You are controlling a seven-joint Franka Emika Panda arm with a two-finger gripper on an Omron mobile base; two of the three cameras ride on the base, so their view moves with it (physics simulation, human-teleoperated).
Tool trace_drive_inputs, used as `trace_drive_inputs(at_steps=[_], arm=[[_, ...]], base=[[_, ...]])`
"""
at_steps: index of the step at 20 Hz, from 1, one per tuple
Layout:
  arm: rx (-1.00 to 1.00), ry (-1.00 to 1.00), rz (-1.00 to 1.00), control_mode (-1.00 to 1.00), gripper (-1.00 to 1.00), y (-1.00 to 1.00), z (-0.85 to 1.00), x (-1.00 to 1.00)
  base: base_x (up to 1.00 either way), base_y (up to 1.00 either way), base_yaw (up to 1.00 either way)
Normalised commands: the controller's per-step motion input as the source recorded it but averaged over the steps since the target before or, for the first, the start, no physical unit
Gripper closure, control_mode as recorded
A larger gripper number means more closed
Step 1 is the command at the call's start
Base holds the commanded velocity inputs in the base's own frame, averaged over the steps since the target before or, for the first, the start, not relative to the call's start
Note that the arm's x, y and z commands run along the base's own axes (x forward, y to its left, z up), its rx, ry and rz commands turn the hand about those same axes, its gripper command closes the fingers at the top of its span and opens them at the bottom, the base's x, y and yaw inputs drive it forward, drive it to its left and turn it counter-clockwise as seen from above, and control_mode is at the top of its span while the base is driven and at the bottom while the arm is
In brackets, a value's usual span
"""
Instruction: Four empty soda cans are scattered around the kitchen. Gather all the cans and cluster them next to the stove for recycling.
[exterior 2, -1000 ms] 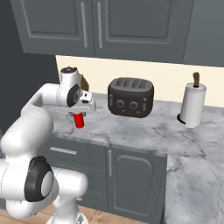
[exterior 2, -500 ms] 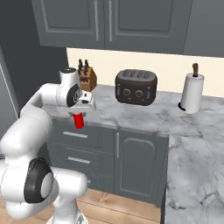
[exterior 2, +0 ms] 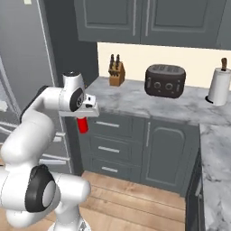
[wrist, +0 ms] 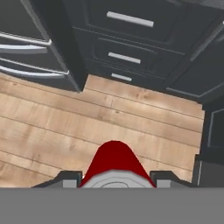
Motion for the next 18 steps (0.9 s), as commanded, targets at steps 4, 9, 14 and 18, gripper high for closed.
trace_drive_inputs(at_steps=[4,9,14,18], arm=[[0.0,0.0,0.0,1.0,1.0,0.0,0.0,0.0],[0.0,0.0,0.0,1.0,1.0,0.0,0.0,0.0],[0.0,0.0,0.0,1.0,1.0,0.0,0.0,0.0],[0.0,0.0,0.0,1.0,1.0,0.0,0.0,0.0]], base=[[-0.49,0.93,0.15],[-0.32,0.81,0.3],[-0.24,0.47,0.44],[-0.14,0.4,0.46]])
